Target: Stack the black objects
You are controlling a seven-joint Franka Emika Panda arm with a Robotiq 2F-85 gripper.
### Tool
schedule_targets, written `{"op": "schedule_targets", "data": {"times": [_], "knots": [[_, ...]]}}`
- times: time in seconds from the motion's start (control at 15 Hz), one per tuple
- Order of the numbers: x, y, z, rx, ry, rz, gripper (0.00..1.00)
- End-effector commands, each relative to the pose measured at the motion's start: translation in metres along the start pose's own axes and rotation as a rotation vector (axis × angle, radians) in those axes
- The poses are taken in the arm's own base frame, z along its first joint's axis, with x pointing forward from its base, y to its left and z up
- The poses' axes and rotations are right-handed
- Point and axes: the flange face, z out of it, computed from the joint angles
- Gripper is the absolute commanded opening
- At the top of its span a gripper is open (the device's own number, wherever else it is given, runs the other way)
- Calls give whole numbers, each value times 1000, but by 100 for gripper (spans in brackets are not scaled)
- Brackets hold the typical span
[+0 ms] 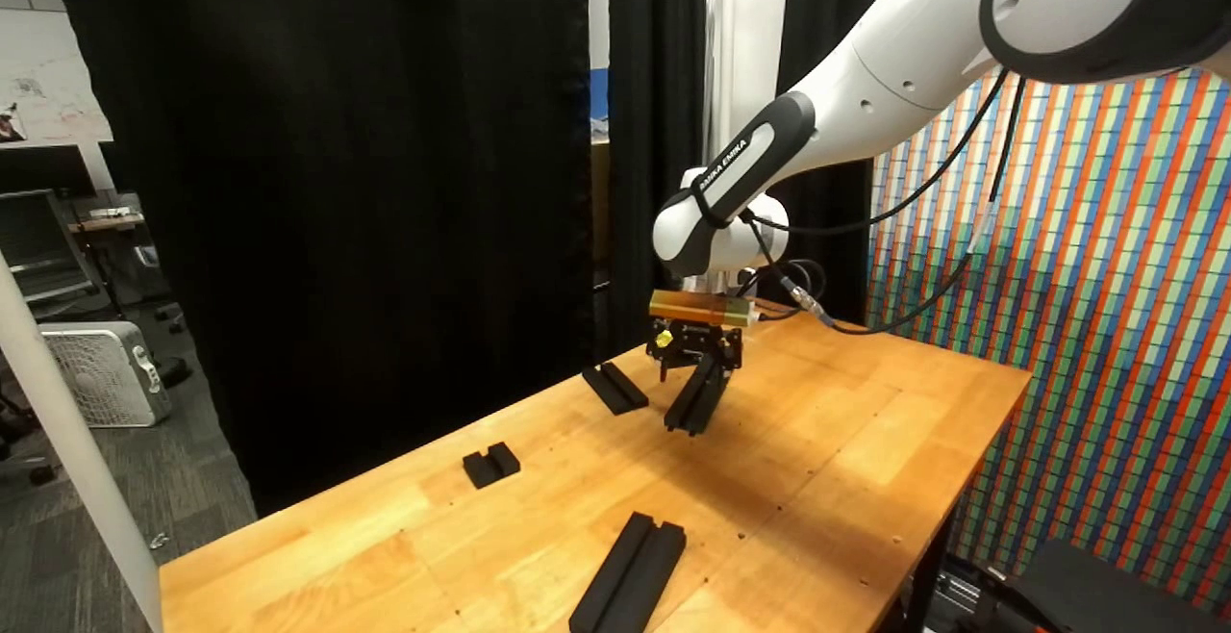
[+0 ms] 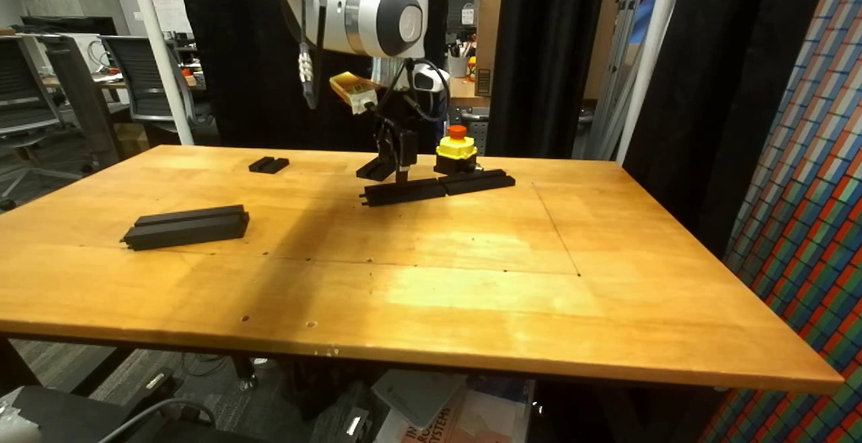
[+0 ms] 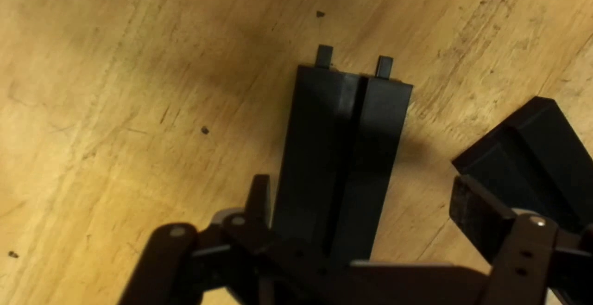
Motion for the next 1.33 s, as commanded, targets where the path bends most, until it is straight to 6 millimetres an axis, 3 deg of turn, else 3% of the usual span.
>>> {"op": "schedule_targets", "data": {"times": [0.0, 0.6, 1.27], "knots": [[12, -7, 10, 6, 16, 37, 100], [25, -9, 41, 8, 58, 76, 100], [27, -6, 38, -34, 131, 118, 100]]}}
